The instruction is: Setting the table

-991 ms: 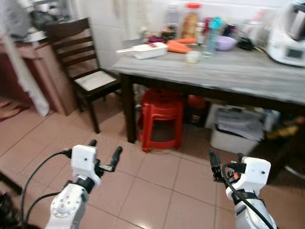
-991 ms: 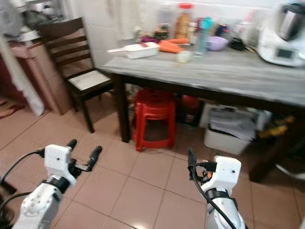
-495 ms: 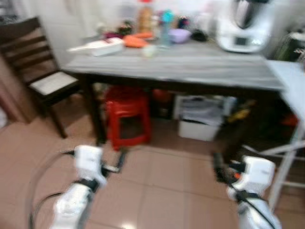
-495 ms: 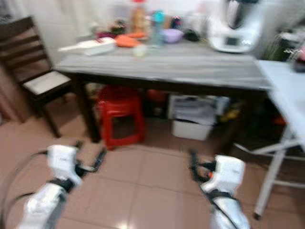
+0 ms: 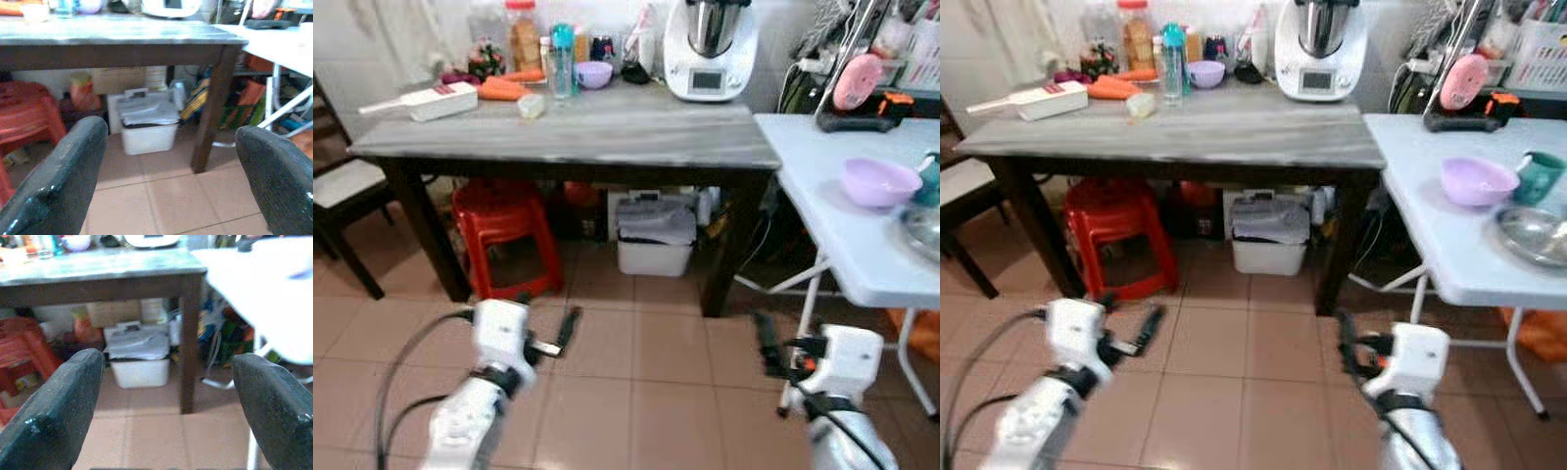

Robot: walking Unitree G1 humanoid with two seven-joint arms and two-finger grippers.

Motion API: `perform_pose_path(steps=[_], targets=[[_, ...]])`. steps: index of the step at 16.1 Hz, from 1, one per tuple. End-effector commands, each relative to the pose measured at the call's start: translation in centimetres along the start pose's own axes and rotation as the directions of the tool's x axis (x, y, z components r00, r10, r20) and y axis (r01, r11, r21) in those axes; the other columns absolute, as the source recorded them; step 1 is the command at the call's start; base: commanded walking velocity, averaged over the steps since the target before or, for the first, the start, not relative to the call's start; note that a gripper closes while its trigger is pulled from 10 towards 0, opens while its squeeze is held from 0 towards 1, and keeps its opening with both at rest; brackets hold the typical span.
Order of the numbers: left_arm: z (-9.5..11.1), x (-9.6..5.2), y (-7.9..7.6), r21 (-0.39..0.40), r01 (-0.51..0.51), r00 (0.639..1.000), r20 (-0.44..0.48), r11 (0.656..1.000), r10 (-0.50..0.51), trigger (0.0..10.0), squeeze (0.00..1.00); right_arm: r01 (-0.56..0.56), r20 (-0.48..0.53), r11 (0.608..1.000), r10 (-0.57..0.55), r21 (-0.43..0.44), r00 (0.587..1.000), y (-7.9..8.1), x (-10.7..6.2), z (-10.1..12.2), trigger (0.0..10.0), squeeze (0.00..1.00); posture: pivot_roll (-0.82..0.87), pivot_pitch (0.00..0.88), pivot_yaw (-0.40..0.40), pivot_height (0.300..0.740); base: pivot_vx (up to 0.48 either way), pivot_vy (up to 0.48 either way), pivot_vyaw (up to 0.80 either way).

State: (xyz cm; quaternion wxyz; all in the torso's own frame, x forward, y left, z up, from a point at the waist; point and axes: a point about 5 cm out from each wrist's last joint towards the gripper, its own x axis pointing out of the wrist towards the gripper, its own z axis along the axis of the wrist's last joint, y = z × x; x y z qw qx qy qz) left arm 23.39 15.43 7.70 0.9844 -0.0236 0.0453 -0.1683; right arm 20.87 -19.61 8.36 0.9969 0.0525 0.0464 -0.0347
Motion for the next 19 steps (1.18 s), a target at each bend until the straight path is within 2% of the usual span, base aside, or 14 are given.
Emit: perform_pose_path(steps=[1,19], targets=[[0.42,-0.16,0.86,0.025,-0.022,1.000,0.008,0.999,0.021,10.0,0.00,-0.023,0.012,1.000,0.022,0.013,1.000,0.83,0.32,0.19,10.0,0.00,0.01,0.000,-0.011,0.740,0.000,-0.386,0.00],[0.43,0.39,0.48,0.011,-0.012,1.000,0.006,1.000,0.012,10.0,0.00,-0.029,0.012,1.000,0.029,0.007,1.000,0.97,0.49,0.14,10.0,0.00,0.01,0.000,-0.016,0.740,0.000,-0.403,0.00]])
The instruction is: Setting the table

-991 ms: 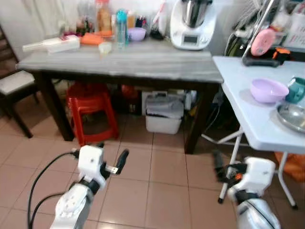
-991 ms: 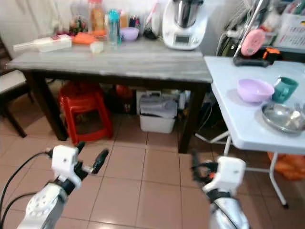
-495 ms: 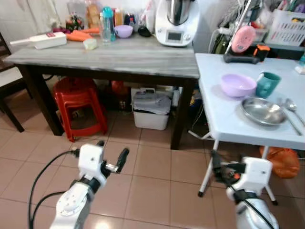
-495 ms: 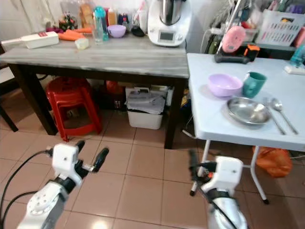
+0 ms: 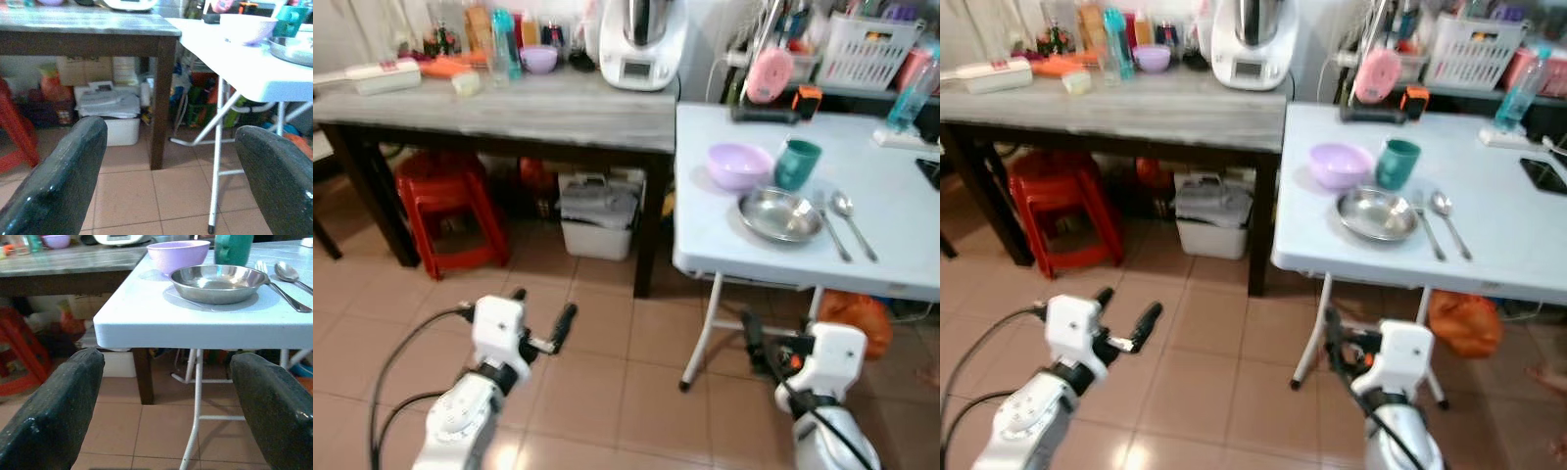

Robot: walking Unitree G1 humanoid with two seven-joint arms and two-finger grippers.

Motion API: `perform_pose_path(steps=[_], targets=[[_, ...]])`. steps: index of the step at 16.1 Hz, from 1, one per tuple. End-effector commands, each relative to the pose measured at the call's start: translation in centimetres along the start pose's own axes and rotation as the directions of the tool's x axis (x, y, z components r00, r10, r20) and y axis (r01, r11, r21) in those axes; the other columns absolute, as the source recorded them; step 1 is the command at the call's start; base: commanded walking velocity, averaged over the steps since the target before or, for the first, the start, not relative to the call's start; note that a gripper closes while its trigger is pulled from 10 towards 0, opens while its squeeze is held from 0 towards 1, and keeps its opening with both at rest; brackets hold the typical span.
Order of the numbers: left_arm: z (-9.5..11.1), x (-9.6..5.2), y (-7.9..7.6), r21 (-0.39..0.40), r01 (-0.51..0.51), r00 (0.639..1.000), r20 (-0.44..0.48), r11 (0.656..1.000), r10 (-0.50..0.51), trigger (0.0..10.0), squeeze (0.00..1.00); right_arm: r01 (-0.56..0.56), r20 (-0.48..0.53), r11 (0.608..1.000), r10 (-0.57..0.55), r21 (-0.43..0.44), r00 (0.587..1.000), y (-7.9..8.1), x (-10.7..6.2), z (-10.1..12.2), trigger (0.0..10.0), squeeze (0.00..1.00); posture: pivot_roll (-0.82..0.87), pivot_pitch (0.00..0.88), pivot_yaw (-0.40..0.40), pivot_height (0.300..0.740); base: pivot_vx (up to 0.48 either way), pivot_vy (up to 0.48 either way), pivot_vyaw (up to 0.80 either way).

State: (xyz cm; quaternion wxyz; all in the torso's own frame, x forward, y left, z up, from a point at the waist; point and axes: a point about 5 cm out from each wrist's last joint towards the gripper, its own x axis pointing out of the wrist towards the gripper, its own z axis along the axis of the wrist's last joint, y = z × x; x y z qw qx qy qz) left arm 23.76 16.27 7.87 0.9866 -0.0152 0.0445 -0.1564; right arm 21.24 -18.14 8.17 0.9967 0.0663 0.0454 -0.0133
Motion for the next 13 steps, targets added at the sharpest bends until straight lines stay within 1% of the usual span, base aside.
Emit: perform_pose_path(steps=[1,4,6,9,11,12,13], targets=[[0.21,0.35,-0.44,-0.004,0.013,1.000,0.007,1.000,-0.013,10.0,0.00,0.016,0.013,1.000,-0.015,-0.019,1.000,-0.50,0.21,0.47,10.0,0.00,0.01,0.000,-0.016,0.740,0.000,-0.401,0.00],[0.31,0.41,-0.56,-0.014,0.014,1.000,0.021,1.000,-0.014,10.0,0.00,0.015,0.011,1.000,-0.015,-0.020,1.000,-0.55,0.19,0.47,10.0,0.00,0.00,0.000,-0.017,0.740,0.000,-0.402,0.00],[0.55,0.36,-0.55,-0.031,0.009,0.999,0.043,0.999,-0.008,10.0,0.00,0.017,0.012,1.000,-0.016,-0.021,1.000,-0.57,0.13,0.47,10.0,0.00,0.00,0.000,-0.017,0.740,0.000,0.000,0.00],[0.83,0.38,-0.68,-0.024,0.038,0.998,0.054,0.999,-0.037,10.0,0.00,0.022,0.025,1.000,-0.021,-0.020,0.999,-0.63,0.12,0.73,10.0,0.00,0.00,0.000,-0.017,0.740,0.000,0.000,0.00],[1.05,0.36,-0.90,-0.063,0.060,0.996,0.072,0.996,-0.055,10.0,0.00,0.017,0.047,0.999,-0.015,-0.040,0.999,-0.71,0.15,1.05,10.0,0.00,0.00,0.000,-0.018,0.740,0.000,0.000,0.00],[0.96,0.31,-1.05,-0.089,0.078,0.995,0.071,0.993,-0.072,10.0,0.00,0.018,0.048,0.999,-0.016,-0.041,0.999,-0.74,0.15,1.07,10.0,0.00,0.00,0.000,-0.018,0.740,0.277,0.000,0.00],[0.95,0.29,-1.09,-0.094,0.082,0.995,0.071,0.992,-0.076,10.0,0.00,0.019,0.048,0.999,-0.017,-0.042,0.999,-0.75,0.15,1.08,10.0,0.00,0.00,0.000,-0.018,0.740,0.277,0.000,0.00]])
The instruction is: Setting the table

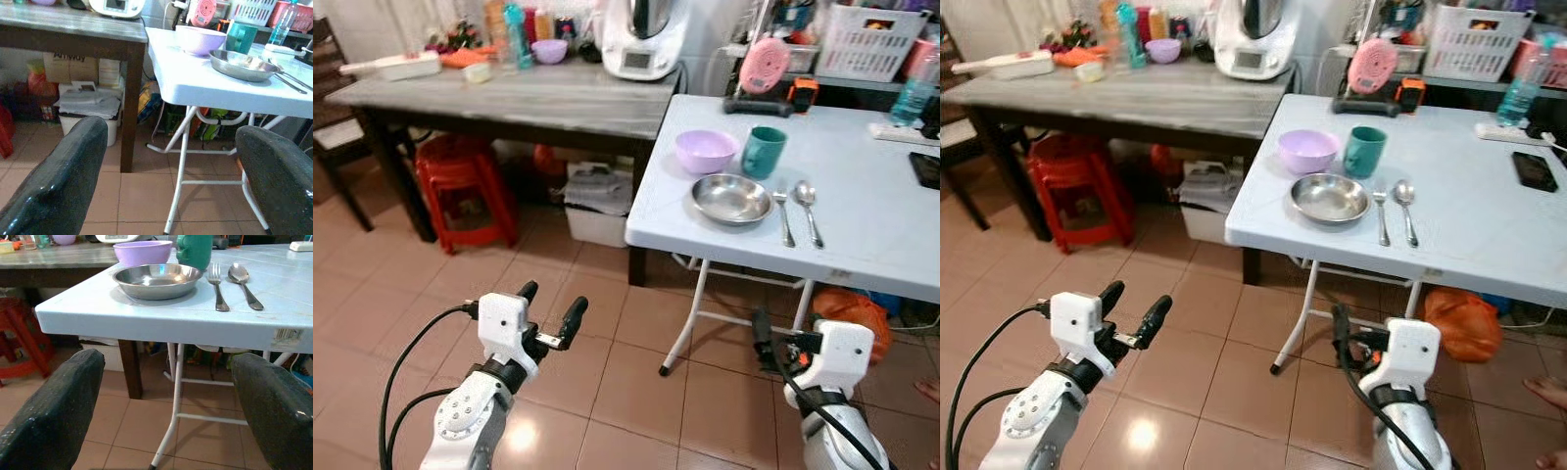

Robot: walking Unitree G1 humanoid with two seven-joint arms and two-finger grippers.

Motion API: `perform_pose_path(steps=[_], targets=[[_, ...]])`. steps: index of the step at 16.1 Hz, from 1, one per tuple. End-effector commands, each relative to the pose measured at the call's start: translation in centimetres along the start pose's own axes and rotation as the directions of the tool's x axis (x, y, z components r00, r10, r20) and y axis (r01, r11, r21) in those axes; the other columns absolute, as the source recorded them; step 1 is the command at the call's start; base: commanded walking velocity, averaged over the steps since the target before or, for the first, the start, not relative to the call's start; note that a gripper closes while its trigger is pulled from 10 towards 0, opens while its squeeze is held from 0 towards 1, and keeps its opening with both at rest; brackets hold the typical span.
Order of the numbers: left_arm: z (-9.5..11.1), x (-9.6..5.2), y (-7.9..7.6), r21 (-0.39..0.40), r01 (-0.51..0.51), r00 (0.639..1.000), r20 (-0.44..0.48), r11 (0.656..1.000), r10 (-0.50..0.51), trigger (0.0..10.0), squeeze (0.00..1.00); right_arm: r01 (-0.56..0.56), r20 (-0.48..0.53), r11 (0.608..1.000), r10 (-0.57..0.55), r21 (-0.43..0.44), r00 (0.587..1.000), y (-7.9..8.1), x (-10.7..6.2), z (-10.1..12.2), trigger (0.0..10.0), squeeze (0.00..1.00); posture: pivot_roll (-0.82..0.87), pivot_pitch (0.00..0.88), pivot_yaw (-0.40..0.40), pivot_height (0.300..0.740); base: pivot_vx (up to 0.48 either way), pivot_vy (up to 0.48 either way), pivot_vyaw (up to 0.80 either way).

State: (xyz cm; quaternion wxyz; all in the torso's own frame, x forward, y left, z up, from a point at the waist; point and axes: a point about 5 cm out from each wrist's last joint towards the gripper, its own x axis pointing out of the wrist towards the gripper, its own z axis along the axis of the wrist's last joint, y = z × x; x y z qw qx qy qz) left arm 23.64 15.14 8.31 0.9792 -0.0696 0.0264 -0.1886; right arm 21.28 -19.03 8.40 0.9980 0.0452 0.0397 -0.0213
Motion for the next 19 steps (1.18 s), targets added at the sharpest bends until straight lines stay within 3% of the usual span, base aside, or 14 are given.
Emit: perform_pose_path(steps=[1,14,19], targets=[[0.54,0.08,-0.09,0.010,0.018,1.000,0.013,1.000,-0.018,10.0,0.00,0.001,0.037,1.000,0.000,-0.005,0.999,0.06,0.15,0.79,10.0,0.00,0.00,0.000,-0.018,0.740,0.300,0.000,0.00],[0.27,0.25,-0.33,-0.007,0.064,0.998,0.013,0.998,-0.064,10.0,0.00,0.005,0.040,1.000,-0.005,-0.004,0.999,0.01,0.14,0.94,10.0,0.00,-0.01,0.000,-0.022,0.740,0.342,0.000,0.00],[0.40,0.32,-0.53,-0.007,0.081,0.997,0.014,0.997,-0.081,10.0,0.00,0.007,0.041,1.000,-0.007,-0.005,0.999,0.01,0.04,0.96,10.0,0.00,-0.01,0.000,-0.020,0.740,0.352,0.000,-0.40]])
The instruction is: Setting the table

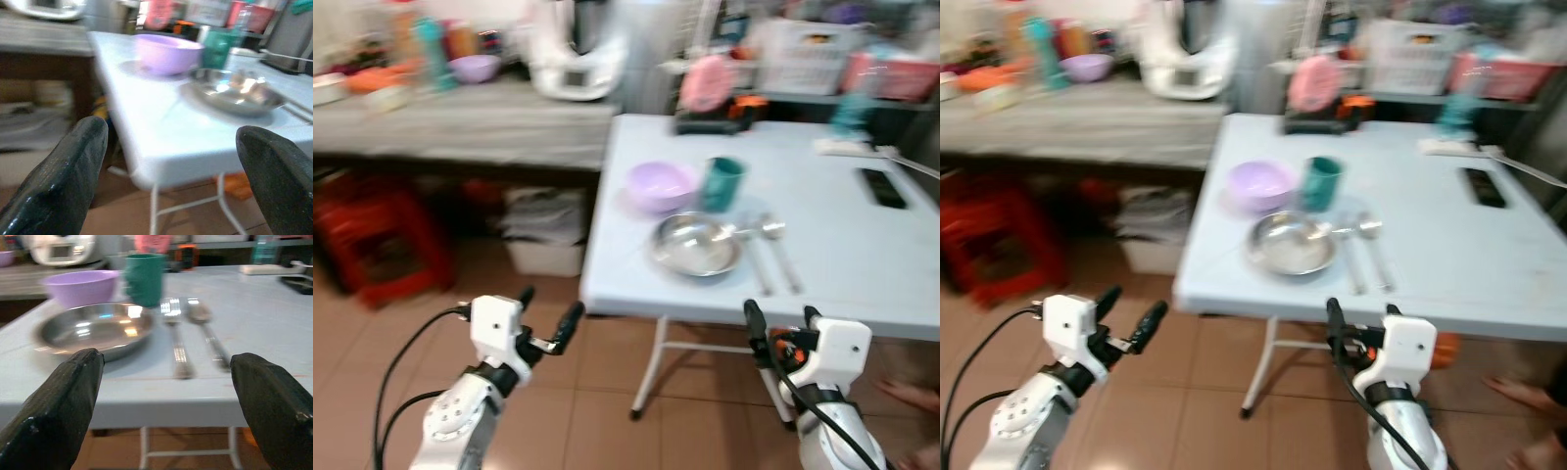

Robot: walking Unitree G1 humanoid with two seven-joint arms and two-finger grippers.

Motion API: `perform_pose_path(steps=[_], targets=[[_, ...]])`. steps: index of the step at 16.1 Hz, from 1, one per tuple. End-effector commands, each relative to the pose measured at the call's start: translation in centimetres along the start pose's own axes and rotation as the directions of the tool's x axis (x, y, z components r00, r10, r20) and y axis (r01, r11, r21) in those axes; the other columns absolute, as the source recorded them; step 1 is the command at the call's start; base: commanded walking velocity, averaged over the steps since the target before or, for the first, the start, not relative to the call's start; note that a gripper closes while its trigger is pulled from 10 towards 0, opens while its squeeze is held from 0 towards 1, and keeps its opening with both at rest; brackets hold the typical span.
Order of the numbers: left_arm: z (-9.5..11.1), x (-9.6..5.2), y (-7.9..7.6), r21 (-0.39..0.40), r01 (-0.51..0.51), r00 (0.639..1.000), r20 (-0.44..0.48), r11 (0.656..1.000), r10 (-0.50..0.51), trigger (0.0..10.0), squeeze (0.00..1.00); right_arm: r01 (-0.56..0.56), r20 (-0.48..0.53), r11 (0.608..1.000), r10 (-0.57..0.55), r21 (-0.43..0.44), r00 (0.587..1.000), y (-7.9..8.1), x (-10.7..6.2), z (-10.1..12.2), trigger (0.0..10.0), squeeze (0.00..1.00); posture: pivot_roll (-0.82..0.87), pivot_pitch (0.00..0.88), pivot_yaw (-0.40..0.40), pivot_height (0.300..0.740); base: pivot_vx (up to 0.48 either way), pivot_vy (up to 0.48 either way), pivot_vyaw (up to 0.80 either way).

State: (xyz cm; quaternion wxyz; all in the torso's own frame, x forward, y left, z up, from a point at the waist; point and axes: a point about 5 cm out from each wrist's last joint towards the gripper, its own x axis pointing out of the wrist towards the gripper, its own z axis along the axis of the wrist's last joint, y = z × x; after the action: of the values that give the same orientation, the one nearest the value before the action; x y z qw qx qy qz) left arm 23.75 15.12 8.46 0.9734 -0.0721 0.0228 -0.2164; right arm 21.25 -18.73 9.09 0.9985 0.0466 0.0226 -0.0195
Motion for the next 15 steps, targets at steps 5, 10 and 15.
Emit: perform_pose_path(steps=[5,10,15], targets=[[0.37,0.26,-0.58,0.002,0.037,0.999,0.009,0.999,-0.037,10.0,0.00,0.009,0.005,1.000,-0.009,-0.008,1.000,-0.10,0.12,0.25,10.0,0.00,-0.01,0.000,-0.017,0.740,0.352,0.000,0.00],[0.38,0.33,-0.56,0.005,0.036,0.999,0.001,0.999,-0.036,10.0,0.00,0.000,0.012,1.000,0.000,-0.011,1.000,0.13,0.12,0.23,10.0,0.00,-0.01,0.000,-0.015,0.740,0.335,0.000,0.10],[0.07,-0.01,-0.16,0.026,0.007,1.000,-0.013,1.000,-0.007,10.0,0.00,0.006,-0.016,1.000,-0.006,0.019,1.000,0.13,0.14,-0.06,10.0,0.00,-0.01,0.000,-0.016,0.740,0.116,0.000,0.00]])
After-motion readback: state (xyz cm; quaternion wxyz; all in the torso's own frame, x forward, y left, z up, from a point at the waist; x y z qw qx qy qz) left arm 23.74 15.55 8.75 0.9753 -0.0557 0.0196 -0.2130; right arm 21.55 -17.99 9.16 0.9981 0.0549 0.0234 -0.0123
